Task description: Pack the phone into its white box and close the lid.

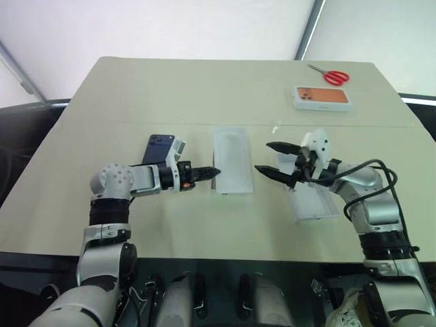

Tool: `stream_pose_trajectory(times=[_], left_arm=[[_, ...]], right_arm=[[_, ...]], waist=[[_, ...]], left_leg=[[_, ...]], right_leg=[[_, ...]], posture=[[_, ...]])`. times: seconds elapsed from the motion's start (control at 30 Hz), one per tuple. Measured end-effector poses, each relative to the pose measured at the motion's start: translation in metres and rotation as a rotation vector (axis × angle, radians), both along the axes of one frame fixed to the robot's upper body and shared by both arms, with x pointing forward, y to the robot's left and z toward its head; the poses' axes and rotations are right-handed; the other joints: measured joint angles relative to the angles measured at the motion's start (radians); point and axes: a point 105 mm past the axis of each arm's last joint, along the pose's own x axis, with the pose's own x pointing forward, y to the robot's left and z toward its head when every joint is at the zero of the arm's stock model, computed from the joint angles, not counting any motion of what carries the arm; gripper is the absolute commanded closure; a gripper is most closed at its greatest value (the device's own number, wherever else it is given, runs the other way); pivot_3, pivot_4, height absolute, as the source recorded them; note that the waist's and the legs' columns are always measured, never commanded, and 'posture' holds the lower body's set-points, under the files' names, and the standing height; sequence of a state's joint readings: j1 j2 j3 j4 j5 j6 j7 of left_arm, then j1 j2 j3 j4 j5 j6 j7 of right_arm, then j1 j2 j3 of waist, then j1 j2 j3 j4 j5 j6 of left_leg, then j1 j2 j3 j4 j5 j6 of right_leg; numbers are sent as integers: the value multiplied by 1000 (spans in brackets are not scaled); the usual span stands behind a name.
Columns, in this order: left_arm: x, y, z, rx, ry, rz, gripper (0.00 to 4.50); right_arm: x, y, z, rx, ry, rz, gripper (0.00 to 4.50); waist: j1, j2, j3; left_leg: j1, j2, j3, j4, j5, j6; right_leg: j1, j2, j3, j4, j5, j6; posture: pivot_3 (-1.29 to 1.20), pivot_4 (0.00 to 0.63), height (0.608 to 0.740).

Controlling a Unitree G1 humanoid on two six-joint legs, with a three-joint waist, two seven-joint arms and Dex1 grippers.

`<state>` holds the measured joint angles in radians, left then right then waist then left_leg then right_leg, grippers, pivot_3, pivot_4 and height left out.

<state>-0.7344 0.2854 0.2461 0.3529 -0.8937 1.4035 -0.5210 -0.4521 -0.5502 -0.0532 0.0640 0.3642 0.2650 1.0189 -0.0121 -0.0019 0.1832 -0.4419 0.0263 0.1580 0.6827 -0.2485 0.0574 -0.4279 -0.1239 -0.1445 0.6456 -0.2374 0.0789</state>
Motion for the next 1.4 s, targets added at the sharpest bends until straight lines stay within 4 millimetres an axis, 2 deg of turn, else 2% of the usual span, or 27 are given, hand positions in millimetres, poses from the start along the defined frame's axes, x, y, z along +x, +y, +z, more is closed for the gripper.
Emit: stream_pose_trajectory(times=[0.57, 0.93, 1.07, 1.23, 1.4], left_arm=[[18, 11, 1, 26, -14, 36, 4500], [19, 8, -5, 64, -15, -8, 4500], [22, 9, -8, 64, -2, 1, 3116], [24, 4, 5, 29, -36, -22, 570], [27, 6, 8, 49, -73, -19, 570]], right_arm=[[-3, 22, 3, 57, -18, 10, 470], [-5, 20, -6, 56, 12, -18, 470], [-5, 21, -5, 56, 7, -19, 404], [-6, 22, -3, 55, 1, -17, 404], [-6, 24, -4, 52, 1, -12, 404]], waist=[[1, 0, 0], [0, 0, 0], [1, 0, 0], [1, 0, 0], [-1, 0, 0]], left_leg=[[0, 0, 0, 0, 0, 0], [0, 0, 0, 0, 0, 0], [0, 0, 0, 0, 0, 0], [0, 0, 0, 0, 0, 0], [0, 0, 0, 0, 0, 0]], right_leg=[[-1, 0, 0, 0, 0, 0], [-1, 0, 0, 0, 0, 0], [-1, -1, 0, 0, 0, 0], [-1, -1, 0, 0, 0, 0], [-1, -2, 0, 0, 0, 0]], posture=[[0, 150, 738], [0, 150, 738], [0, 150, 738], [0, 150, 738], [0, 150, 738]])
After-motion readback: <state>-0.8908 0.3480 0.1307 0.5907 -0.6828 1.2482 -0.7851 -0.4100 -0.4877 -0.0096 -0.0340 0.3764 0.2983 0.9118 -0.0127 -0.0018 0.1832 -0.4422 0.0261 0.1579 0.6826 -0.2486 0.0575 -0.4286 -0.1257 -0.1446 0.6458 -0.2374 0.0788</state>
